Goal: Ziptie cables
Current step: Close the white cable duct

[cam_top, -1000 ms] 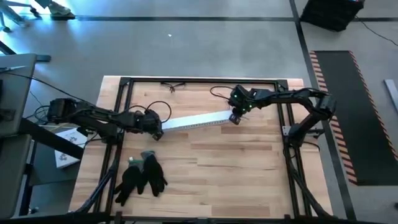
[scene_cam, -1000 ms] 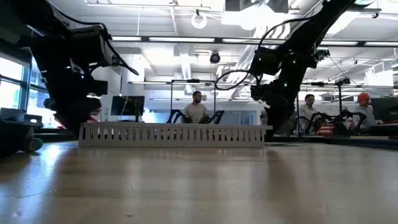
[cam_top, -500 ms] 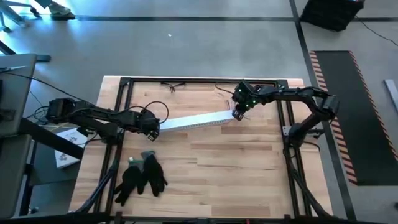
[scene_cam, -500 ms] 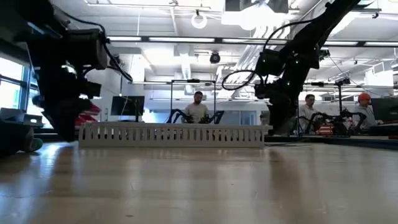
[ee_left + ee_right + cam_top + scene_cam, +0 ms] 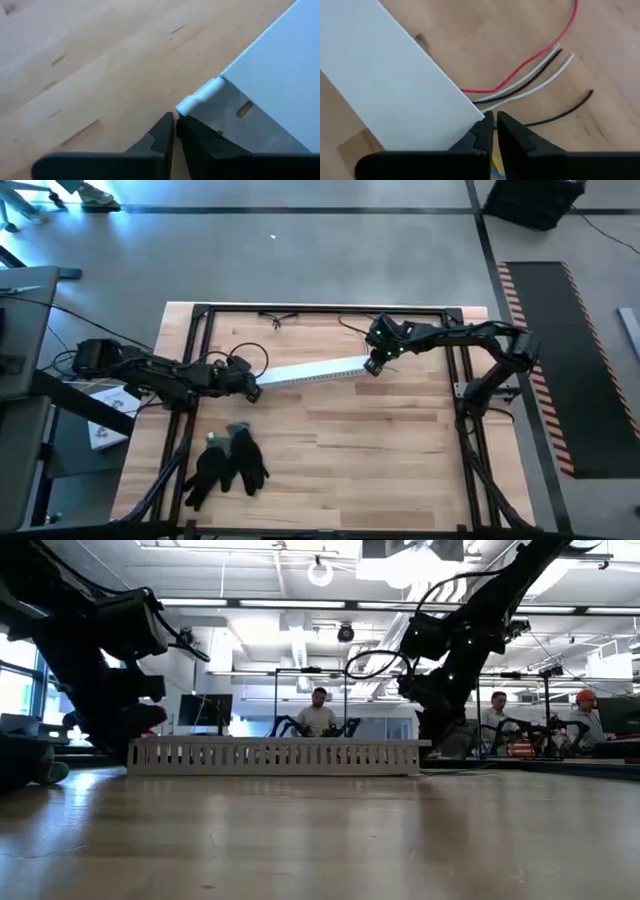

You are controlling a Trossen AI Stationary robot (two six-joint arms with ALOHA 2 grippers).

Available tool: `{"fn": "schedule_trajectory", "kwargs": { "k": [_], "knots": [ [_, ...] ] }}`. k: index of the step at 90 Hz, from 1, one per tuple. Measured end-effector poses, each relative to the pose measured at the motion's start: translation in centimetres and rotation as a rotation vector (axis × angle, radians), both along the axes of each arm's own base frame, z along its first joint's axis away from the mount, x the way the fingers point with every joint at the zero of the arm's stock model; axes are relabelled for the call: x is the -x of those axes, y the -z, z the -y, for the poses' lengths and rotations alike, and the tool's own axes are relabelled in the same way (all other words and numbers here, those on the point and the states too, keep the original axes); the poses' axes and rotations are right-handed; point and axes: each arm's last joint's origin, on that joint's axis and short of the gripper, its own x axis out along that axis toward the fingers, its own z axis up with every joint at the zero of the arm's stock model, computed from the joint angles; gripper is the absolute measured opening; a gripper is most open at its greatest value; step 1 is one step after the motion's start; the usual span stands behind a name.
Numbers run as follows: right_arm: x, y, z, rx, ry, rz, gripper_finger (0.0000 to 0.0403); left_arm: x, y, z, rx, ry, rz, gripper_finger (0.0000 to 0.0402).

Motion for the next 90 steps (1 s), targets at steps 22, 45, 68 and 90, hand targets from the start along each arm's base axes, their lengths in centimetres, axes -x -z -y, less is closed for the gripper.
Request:
{"fn": "schedule_trajectory", "kwargs": {
  "k": [22,45,68,90],
  "knots": [
    [1.6,-1.0,0.4,0.044,-0.018,-0.095,0.0011,-1.0,-0.6,0.1,0.042,0.021,0.075,0.0003],
    [3.6,-3.1,0.9,0.065,0.014,-0.104,0.0011,-1.9,-1.1,0.0,0.038,0.065,0.155,0.0000],
    [5.2,-3.9,1.3,0.032,0.035,-0.131,0.0012,-2.0,-1.1,0.0,0.036,0.072,0.152,0.0000],
    [5.5,-3.7,1.3,0.012,0.023,-0.151,0.0012,-1.2,-0.7,0.1,0.060,0.050,0.068,0.0000]
  ]
}}
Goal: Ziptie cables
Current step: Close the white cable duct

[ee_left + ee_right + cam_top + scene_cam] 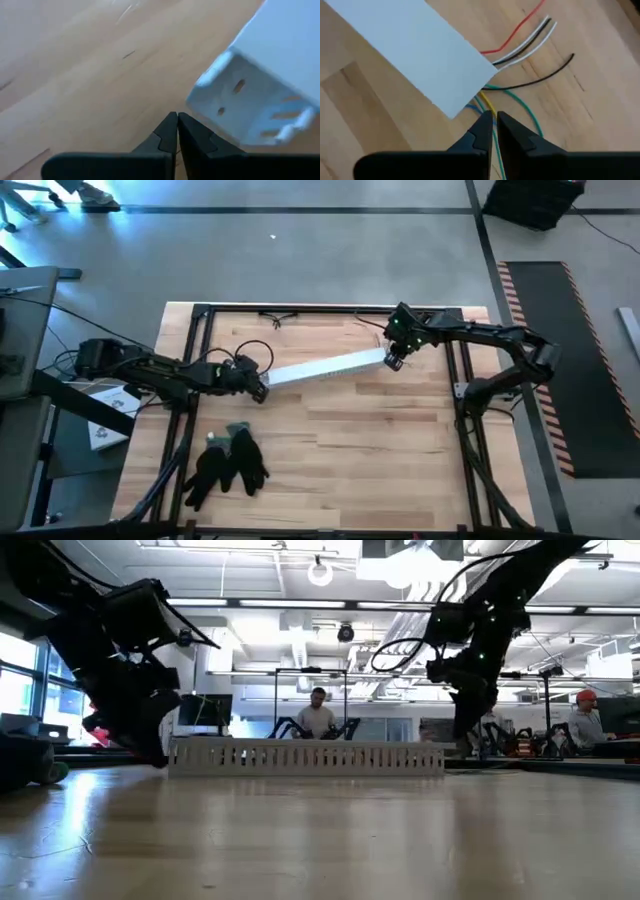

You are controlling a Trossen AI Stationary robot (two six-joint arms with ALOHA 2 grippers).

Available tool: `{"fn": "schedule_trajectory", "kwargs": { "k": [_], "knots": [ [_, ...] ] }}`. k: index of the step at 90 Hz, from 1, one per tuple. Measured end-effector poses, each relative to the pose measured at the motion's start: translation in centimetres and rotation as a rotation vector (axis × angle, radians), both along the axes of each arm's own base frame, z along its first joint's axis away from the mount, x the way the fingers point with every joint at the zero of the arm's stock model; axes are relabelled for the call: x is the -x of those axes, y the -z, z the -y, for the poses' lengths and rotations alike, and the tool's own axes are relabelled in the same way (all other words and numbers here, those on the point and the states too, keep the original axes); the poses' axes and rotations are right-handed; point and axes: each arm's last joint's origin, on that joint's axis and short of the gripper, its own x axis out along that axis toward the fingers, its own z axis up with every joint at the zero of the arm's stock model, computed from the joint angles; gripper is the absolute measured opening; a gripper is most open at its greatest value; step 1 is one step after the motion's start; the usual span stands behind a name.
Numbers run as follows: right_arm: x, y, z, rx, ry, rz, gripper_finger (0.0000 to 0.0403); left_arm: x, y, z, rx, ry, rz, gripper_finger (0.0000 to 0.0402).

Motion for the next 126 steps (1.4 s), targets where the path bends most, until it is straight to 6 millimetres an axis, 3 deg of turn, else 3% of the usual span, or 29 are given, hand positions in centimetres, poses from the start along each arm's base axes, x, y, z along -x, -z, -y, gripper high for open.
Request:
{"fn": "schedule_trajectory", "kwargs": {
  "k": [23,42,59,87,108,126],
  "knots": [
    [0.1,0.3,0.3,-0.001,-0.007,-0.006,0.0012,0.6,0.7,0.0,-0.002,-0.023,0.011,0.0000],
    [0.8,2.0,0.0,-0.003,-0.016,-0.003,0.0011,0.7,1.2,0.0,-0.021,-0.032,0.084,0.0000],
    [0.8,2.9,-0.1,-0.053,-0.015,0.112,0.0011,0.5,1.3,0.0,-0.028,-0.032,0.140,0.0000],
    [-0.6,2.8,-1.2,-0.052,-0.033,0.180,0.0011,0.1,1.7,-0.2,-0.082,-0.015,0.126,0.0000],
    [0.6,1.1,-1.5,0.091,0.051,0.017,0.0011,-0.2,1.8,-0.1,-0.043,-0.008,0.148,0.0000],
    [0.0,0.9,-1.6,0.019,0.006,0.112,0.0011,-0.2,1.8,-0.1,-0.057,-0.015,0.143,0.0000]
  ]
}}
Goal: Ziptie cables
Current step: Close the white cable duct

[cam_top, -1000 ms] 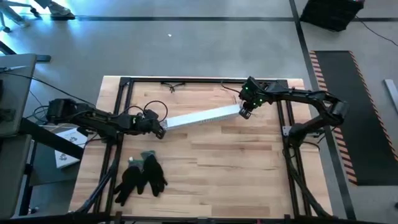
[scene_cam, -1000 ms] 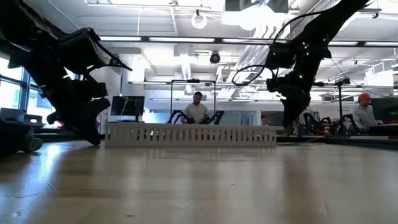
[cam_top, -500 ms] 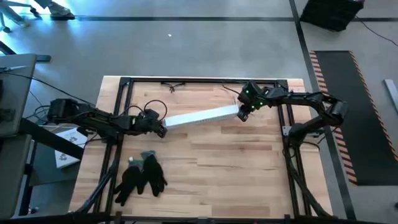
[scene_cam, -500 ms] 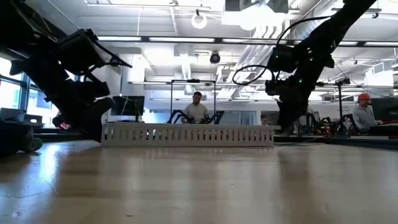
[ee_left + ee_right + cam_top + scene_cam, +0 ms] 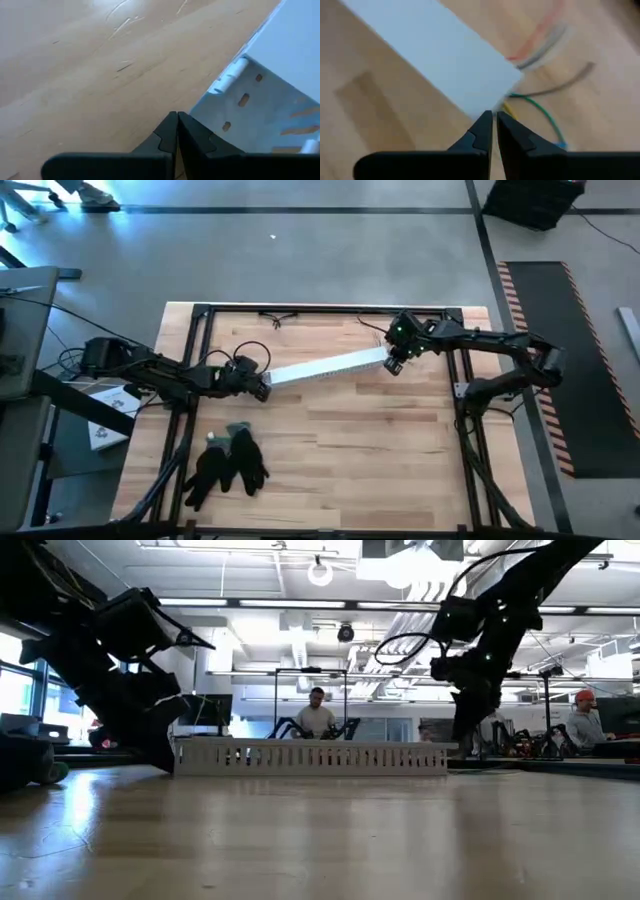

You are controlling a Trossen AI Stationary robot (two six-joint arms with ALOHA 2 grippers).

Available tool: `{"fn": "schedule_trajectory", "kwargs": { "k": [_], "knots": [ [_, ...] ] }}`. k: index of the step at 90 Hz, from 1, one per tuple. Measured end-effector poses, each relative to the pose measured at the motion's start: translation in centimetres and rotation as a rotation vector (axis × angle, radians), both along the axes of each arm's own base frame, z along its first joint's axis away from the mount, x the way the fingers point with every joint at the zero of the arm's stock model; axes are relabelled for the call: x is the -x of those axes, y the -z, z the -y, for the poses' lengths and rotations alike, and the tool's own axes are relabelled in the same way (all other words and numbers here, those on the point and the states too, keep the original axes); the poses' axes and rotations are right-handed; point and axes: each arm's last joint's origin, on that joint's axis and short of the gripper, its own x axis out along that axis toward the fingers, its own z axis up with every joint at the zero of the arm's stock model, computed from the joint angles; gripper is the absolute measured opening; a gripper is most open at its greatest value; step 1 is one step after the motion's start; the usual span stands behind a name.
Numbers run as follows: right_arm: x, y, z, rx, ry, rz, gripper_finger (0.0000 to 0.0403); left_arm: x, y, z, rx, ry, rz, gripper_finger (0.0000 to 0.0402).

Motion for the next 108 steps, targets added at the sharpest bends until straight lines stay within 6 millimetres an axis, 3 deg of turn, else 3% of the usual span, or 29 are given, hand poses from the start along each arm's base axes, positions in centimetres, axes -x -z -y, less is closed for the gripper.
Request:
{"fn": "schedule_trajectory", "kwargs": {
  "k": [17,28,60,83,108],
  "knots": [
    [-2.3,0.7,-0.1,-0.059,-0.095,0.157,0.0011,0.0,0.0,0.0,0.000,0.001,0.000,0.0000],
    [-2.8,0.6,-0.4,-0.047,-0.116,0.185,0.0011,0.0,0.0,0.0,0.000,0.001,0.000,0.0000],
    [-0.7,-2.1,-0.4,0.089,-0.024,-0.026,0.0011,0.0,0.0,0.0,0.006,0.006,-0.006,0.0000],
    [0.7,-1.5,0.7,0.047,0.043,-0.108,0.0011,0.1,0.1,0.0,0.007,0.006,-0.006,0.0000],
    [0.5,-0.3,1.2,-0.006,0.107,-0.130,0.0011,0.1,0.1,0.0,-0.004,0.008,-0.010,0.0000]
  ]
}}
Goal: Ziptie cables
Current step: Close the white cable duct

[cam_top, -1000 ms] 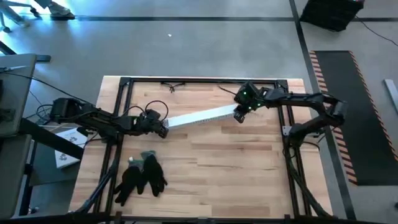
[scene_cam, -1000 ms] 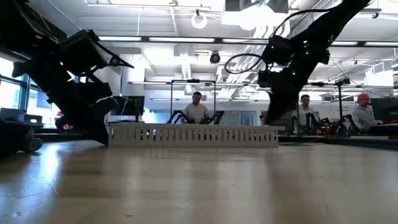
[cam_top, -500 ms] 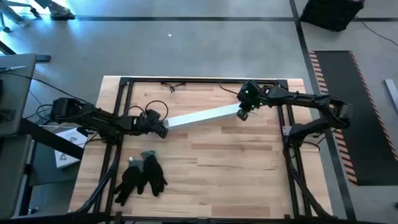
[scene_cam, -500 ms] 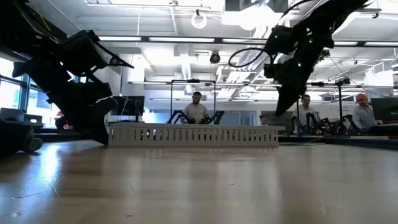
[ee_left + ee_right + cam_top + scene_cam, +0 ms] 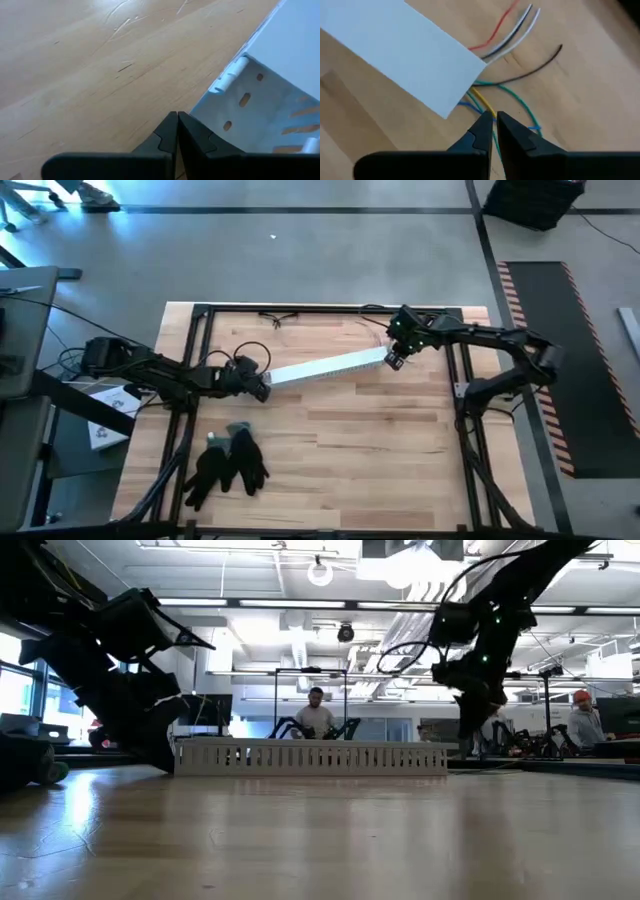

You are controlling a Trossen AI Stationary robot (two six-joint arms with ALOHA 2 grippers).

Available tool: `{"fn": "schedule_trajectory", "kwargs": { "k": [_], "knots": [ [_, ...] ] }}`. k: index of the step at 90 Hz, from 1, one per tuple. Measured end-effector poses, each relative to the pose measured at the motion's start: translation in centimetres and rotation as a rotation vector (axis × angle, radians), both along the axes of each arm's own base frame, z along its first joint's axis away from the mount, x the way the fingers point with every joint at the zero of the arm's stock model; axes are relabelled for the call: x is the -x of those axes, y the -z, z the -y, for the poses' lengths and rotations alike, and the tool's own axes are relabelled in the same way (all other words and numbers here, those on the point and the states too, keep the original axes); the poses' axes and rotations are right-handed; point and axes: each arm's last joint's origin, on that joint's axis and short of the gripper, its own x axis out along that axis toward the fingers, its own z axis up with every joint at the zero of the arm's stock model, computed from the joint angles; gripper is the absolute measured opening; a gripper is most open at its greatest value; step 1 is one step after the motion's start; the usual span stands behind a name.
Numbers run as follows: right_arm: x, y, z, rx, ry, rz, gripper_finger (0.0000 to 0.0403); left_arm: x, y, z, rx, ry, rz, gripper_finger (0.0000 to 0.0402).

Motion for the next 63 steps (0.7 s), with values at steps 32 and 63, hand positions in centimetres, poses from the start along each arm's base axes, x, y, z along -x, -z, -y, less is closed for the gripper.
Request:
{"fn": "schedule_trajectory", "kwargs": {
  "k": [32,63],
  "knots": [
    [-2.4,2.4,0.7,-0.054,-0.045,0.095,0.0011,0.0,0.0,-0.3,-0.043,-0.004,-0.004,0.0000],
    [-1.9,2.3,0.2,-0.054,-0.054,0.027,0.0011,-0.1,0.0,-0.3,-0.033,0.031,-0.051,0.0003]
  ]
}}
